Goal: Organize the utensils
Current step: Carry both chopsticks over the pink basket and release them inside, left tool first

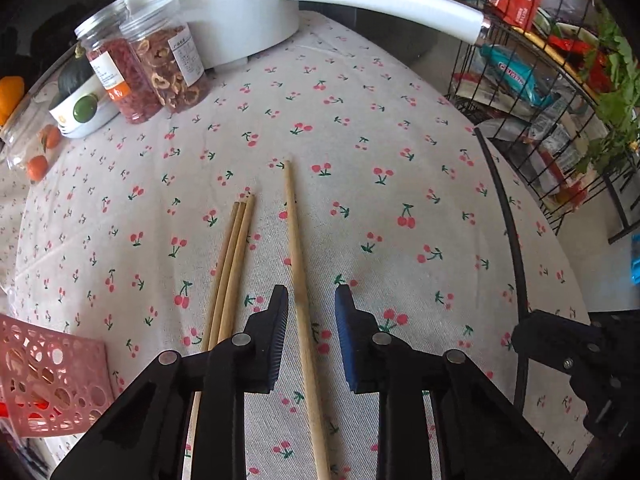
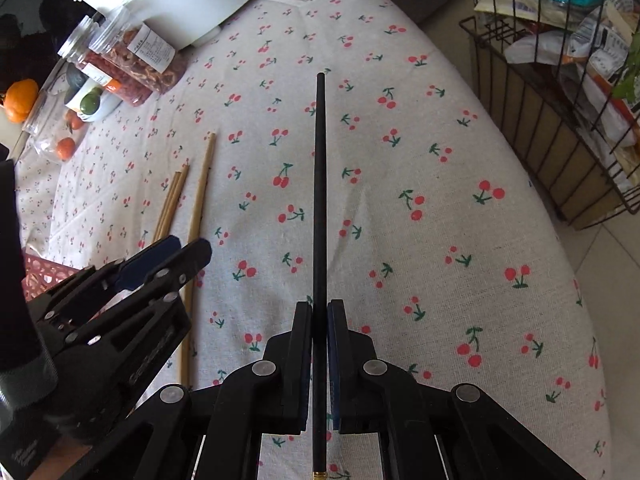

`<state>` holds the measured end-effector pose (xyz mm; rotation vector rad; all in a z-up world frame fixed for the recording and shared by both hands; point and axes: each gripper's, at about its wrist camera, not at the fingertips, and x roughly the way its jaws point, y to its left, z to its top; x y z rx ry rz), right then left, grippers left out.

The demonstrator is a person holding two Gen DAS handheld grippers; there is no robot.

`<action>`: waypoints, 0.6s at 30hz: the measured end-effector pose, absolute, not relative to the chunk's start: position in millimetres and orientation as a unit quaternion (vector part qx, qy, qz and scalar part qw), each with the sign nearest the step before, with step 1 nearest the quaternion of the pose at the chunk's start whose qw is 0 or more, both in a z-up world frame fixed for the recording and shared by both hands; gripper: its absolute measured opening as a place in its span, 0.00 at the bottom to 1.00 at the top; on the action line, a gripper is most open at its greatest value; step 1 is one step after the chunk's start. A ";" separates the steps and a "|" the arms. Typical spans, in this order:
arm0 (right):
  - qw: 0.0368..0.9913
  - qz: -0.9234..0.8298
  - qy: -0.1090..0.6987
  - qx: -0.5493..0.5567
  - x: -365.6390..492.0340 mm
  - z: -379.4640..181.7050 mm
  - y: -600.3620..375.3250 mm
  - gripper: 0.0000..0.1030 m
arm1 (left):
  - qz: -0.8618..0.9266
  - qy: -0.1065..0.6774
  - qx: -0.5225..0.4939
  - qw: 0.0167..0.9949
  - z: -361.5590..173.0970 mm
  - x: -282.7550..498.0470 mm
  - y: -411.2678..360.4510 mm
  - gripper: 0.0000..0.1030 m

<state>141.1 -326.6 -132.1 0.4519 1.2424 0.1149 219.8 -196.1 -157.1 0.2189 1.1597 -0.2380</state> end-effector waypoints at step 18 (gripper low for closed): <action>0.813 0.069 0.536 0.217 124.2 -107.4 -312.1 0.04 | -0.183 0.501 0.105 0.839 -100.1 146.7 -162.7 0.07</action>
